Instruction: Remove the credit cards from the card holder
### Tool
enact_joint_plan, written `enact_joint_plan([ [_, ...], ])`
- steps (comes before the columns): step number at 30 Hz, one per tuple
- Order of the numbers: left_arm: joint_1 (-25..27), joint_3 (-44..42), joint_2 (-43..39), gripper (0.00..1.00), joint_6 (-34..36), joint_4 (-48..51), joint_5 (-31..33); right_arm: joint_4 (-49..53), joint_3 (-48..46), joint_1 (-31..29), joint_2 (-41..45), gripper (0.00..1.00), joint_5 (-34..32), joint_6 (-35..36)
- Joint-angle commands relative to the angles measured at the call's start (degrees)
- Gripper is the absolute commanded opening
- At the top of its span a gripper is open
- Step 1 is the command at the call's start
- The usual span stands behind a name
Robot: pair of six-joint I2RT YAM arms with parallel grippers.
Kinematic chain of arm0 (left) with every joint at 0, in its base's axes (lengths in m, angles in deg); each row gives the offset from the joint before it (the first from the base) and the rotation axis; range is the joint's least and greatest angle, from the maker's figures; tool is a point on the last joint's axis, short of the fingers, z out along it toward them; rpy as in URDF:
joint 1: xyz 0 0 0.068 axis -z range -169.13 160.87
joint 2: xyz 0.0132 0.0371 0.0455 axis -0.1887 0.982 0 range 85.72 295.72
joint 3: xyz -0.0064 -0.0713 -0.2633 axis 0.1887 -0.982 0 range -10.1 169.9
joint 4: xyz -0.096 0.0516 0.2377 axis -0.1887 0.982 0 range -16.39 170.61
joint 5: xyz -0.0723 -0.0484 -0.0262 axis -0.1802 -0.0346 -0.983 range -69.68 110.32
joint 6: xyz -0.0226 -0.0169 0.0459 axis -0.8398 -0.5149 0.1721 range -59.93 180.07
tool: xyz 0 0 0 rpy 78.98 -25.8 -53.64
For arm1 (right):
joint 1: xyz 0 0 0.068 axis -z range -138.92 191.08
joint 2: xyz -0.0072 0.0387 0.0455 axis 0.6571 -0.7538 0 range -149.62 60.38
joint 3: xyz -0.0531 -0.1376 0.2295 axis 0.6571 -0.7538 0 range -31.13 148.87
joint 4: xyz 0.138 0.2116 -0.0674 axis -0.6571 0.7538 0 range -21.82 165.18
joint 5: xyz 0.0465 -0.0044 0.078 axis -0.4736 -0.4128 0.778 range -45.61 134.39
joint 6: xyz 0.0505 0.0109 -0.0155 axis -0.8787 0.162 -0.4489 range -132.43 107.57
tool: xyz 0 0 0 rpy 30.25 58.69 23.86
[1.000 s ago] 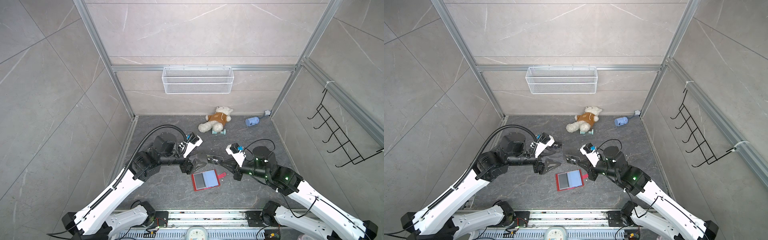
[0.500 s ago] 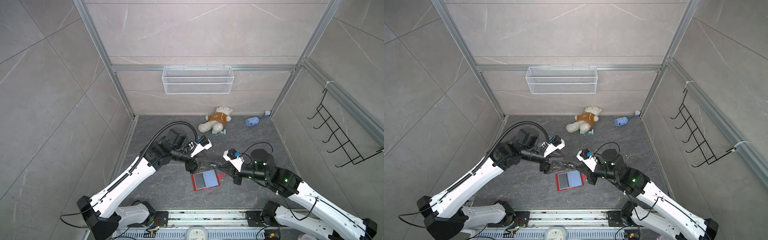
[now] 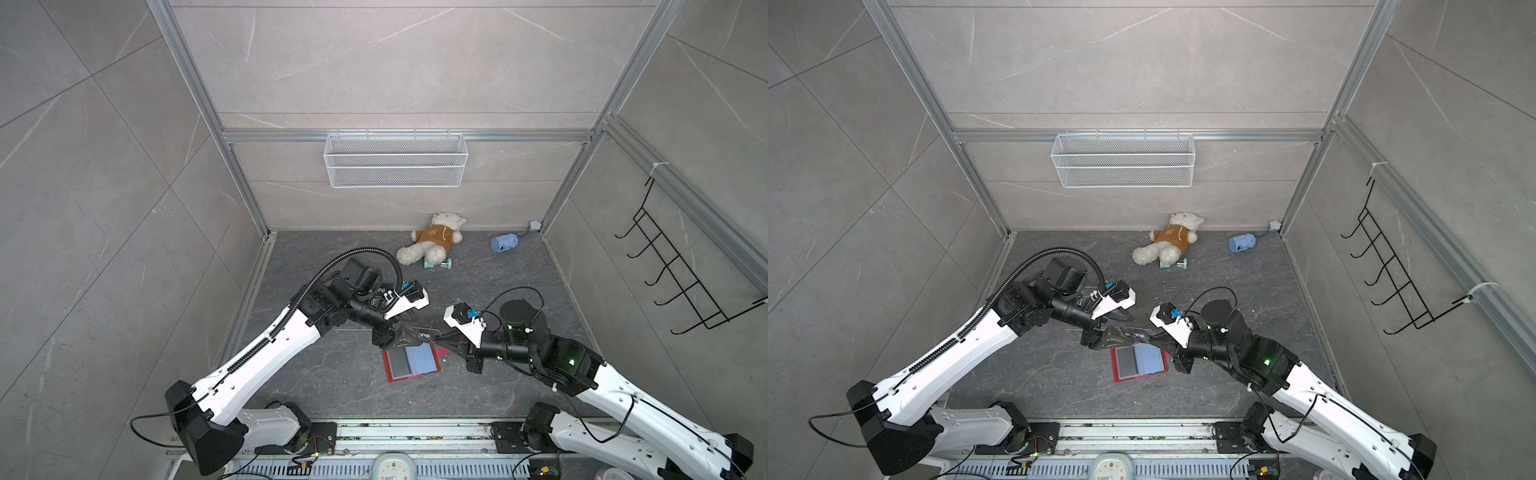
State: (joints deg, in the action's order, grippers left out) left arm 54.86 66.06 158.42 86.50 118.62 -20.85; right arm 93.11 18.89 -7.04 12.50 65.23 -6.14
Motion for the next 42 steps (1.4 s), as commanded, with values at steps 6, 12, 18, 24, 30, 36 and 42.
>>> enact_joint_plan([
  [6,-0.24,1.3,1.01,0.5,5.19,0.13,-4.17,-0.07,-0.17,-1.08,-0.31,0.0,1.13,1.24],
  [12,-0.18,1.0,1.56,0.43,6.66,-0.16,-5.59,-0.14,-0.3,-1.54,-0.59,0.0,1.05,1.46],
  [18,-0.16,0.74,2.09,0.29,7.48,-0.21,-6.24,-0.05,-0.44,-1.89,-0.99,0.0,1.04,1.55],
  [24,-0.14,-0.73,2.09,0.23,8.96,-0.31,-6.72,-0.28,-0.29,-2.06,-1.25,0.0,0.64,1.51],
  [30,-0.14,-1.54,2.42,0.12,10.2,-0.29,-7.15,-0.58,-0.52,-2.22,-1.43,0.0,0.6,1.54],
  [36,-0.18,-1.54,3.49,0.0,10.57,-0.14,-8.17,-1.13,-0.67,-2.33,-2.03,0.0,0.45,1.54],
  [42,-0.14,-1.82,4.02,0.0,11.78,0.15,-7.76,-1.21,-0.61,-2.38,-2.73,0.05,-0.95,1.9],
])
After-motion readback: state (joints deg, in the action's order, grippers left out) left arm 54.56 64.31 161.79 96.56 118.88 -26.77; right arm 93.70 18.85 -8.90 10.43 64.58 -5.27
